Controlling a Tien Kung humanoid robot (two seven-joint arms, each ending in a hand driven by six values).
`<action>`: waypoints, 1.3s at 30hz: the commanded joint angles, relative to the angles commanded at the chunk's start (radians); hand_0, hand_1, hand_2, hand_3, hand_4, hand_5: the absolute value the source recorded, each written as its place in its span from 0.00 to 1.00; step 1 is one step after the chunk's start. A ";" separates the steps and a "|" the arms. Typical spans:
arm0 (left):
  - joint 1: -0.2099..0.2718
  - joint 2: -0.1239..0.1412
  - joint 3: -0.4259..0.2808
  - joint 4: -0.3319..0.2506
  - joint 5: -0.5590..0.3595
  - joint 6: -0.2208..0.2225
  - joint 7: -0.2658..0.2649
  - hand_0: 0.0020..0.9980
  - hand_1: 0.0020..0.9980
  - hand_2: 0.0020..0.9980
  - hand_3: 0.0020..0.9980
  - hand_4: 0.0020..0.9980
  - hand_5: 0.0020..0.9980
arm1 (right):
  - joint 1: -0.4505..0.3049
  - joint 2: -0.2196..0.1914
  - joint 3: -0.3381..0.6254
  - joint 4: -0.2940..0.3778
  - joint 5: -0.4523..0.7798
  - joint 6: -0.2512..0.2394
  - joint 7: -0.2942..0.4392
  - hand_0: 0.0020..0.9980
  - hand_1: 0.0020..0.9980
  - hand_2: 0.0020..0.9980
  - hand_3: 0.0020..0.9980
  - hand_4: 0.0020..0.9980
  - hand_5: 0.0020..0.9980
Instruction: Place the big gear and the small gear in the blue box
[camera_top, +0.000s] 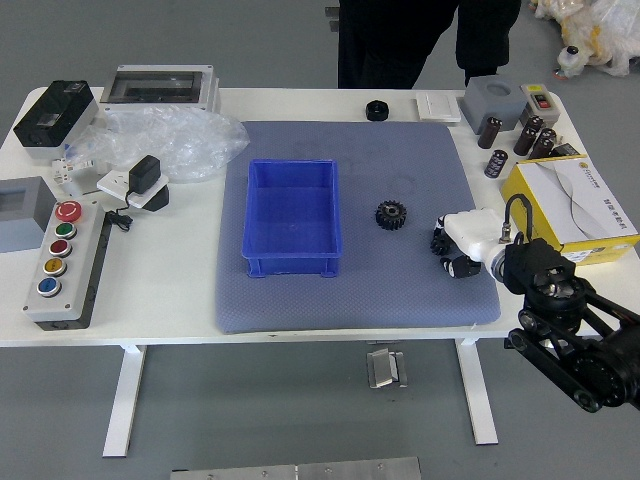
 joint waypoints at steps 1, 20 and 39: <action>0.000 0.000 0.000 0.000 0.000 0.000 0.000 0.85 0.82 0.80 0.82 0.67 0.30 | 0.000 0.000 -0.001 -0.001 0.000 -0.002 0.000 0.58 0.50 0.55 0.63 0.68 0.22; 0.000 0.000 -0.001 0.000 -0.001 0.000 0.001 0.85 0.82 0.80 0.82 0.67 0.30 | 0.004 0.006 -0.001 -0.021 0.000 -0.055 0.005 0.53 0.44 0.48 0.61 0.58 0.27; -0.001 0.001 -0.001 0.000 -0.003 0.001 0.001 0.85 0.82 0.80 0.82 0.67 0.31 | 0.002 0.003 0.009 -0.024 0.000 -0.087 0.009 0.55 0.42 0.46 0.61 0.55 0.27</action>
